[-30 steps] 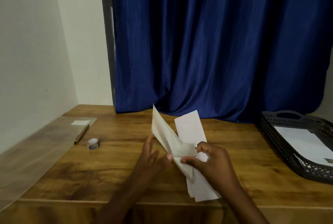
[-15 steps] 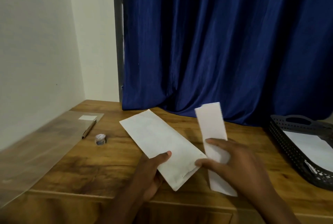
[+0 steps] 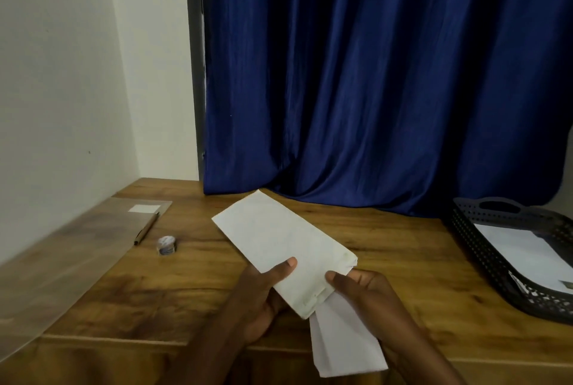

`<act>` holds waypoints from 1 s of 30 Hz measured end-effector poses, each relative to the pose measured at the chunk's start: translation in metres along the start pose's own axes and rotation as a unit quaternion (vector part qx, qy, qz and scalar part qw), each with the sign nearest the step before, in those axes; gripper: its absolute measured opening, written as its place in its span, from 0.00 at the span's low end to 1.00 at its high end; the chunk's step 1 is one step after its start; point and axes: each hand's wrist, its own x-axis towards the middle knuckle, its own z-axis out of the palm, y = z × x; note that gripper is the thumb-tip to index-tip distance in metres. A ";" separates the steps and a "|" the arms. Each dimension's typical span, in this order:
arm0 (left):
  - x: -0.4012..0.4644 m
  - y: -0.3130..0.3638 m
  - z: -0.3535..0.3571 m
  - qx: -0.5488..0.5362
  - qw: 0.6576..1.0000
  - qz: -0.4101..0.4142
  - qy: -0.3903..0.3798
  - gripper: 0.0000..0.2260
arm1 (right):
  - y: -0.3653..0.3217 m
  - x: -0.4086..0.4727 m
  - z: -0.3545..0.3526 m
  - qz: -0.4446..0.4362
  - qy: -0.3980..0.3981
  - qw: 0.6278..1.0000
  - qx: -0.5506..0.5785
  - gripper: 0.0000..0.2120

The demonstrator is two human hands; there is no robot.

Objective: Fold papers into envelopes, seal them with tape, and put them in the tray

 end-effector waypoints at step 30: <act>0.037 0.002 0.005 0.684 0.653 0.269 -0.183 0.55 | 0.037 0.030 -0.045 -0.044 -0.087 0.995 0.006 0.19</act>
